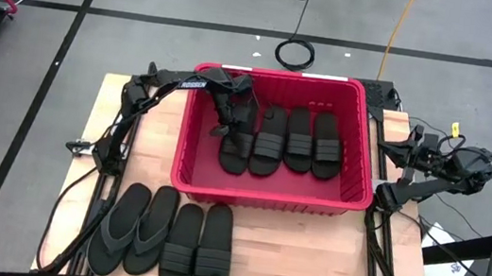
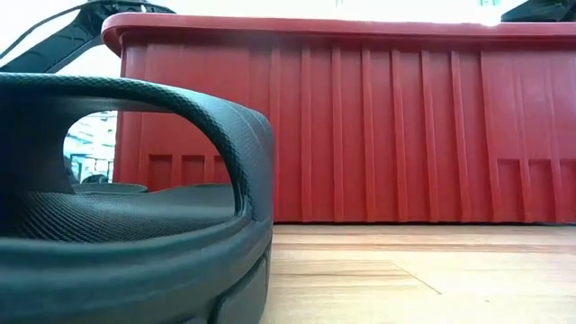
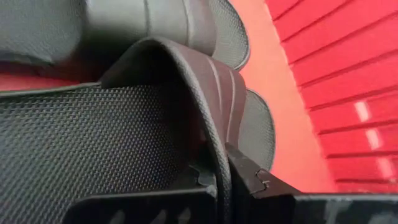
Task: Pick and place slides into bin
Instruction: Put the black slide into the red bin
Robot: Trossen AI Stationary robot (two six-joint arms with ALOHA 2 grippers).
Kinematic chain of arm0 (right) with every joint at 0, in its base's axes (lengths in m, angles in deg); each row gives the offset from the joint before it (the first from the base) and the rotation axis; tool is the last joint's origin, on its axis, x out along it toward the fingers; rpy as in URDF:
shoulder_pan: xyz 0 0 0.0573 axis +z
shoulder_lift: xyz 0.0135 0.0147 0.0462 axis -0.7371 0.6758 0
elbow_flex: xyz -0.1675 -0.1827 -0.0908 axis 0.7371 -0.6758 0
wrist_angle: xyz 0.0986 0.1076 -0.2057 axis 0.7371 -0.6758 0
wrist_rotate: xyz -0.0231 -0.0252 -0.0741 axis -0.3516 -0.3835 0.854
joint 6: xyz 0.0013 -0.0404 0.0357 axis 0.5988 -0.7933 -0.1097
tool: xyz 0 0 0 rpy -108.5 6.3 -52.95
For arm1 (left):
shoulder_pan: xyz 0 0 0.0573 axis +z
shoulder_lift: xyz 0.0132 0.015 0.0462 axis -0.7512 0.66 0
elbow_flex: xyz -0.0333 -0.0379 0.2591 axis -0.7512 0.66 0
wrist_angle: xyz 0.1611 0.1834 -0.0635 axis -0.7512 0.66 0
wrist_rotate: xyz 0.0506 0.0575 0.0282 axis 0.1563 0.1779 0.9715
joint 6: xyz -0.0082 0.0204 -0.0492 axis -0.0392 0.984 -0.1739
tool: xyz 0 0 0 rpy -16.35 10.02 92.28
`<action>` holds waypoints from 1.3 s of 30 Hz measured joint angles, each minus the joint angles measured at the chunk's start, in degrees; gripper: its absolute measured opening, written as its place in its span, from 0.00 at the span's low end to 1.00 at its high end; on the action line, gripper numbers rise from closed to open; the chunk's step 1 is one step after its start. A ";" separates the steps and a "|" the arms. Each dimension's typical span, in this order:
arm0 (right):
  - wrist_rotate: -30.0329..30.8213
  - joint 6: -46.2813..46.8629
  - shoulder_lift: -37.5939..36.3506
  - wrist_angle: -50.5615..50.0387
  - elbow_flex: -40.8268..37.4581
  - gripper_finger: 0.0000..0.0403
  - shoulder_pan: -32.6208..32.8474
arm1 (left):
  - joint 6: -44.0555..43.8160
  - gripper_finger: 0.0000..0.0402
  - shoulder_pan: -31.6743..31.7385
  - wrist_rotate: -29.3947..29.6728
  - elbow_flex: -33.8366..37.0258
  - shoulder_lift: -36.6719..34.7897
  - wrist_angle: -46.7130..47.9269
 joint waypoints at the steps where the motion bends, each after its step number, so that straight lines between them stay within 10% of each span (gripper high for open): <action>1: 0.00 0.00 0.00 0.02 0.00 0.00 0.02 | -0.90 0.00 0.12 -0.49 0.05 0.11 0.04; 39: 0.02 0.00 0.00 1.17 0.00 0.00 0.00 | -1.64 0.01 0.77 -4.88 0.01 0.41 0.22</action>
